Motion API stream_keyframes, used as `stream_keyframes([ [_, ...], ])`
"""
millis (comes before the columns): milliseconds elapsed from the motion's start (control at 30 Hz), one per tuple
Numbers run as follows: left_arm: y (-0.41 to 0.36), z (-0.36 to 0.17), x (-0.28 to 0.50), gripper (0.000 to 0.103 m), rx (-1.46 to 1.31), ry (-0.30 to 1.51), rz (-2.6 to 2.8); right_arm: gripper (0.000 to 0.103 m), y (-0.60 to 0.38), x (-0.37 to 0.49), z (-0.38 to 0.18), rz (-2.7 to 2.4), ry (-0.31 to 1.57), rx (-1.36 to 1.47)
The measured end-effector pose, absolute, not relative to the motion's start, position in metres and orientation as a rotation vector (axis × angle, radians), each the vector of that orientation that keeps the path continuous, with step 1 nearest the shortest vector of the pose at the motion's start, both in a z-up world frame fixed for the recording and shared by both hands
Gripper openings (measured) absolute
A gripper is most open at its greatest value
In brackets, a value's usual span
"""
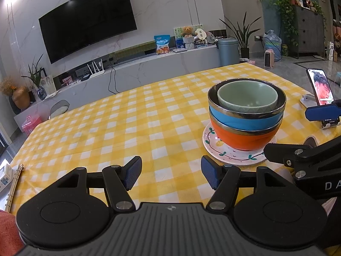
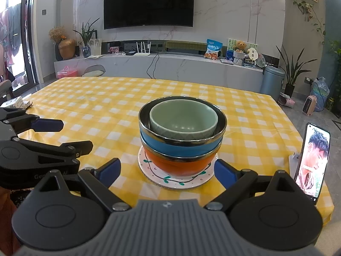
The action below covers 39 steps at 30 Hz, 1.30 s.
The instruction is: Organize plates and bowls
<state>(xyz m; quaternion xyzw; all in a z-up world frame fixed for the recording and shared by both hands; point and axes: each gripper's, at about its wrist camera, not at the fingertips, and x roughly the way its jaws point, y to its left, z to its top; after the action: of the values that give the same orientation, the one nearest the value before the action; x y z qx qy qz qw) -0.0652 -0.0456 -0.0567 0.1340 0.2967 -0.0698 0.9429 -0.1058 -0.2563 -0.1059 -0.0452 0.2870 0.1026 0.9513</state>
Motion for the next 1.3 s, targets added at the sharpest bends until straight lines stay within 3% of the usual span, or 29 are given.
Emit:
stream_keyframes([
  [1300,-0.0506,-0.0560,-0.0638,0.075,0.288,0.603,-0.151,0.095,-0.2590,-0.1065,-0.1074,0.200,0.579,-0.097],
])
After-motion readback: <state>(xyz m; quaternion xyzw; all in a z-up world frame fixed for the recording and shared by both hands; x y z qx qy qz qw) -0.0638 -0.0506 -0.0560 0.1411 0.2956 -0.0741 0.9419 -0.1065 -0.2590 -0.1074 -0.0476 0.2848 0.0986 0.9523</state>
